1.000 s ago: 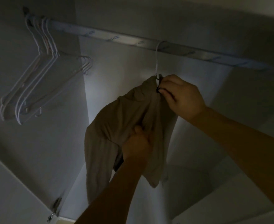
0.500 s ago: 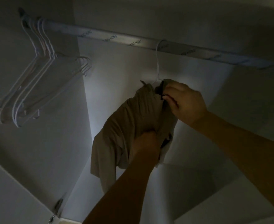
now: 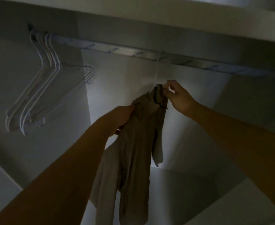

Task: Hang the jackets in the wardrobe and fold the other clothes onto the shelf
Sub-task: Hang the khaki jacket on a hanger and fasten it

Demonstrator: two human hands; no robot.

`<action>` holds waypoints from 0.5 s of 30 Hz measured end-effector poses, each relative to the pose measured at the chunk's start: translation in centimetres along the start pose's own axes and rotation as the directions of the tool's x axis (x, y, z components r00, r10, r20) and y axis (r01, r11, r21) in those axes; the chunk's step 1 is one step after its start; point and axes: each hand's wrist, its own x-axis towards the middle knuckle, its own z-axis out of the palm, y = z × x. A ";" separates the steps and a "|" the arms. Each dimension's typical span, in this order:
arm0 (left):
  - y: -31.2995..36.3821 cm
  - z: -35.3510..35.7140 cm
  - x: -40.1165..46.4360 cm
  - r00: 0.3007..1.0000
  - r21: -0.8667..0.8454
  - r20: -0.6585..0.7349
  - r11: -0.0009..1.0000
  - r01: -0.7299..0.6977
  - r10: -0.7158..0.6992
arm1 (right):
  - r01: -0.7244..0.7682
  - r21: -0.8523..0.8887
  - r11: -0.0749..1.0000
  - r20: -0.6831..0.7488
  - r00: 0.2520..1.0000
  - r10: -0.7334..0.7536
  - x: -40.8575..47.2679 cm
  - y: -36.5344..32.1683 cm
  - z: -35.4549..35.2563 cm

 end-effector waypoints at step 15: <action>0.3 2.8 -3.1 0.563 0.588 -0.224 0.571 -0.573 0.796 | -0.032 -0.438 0.899 0.045 0.997 0.057 5.5 -0.3 1.7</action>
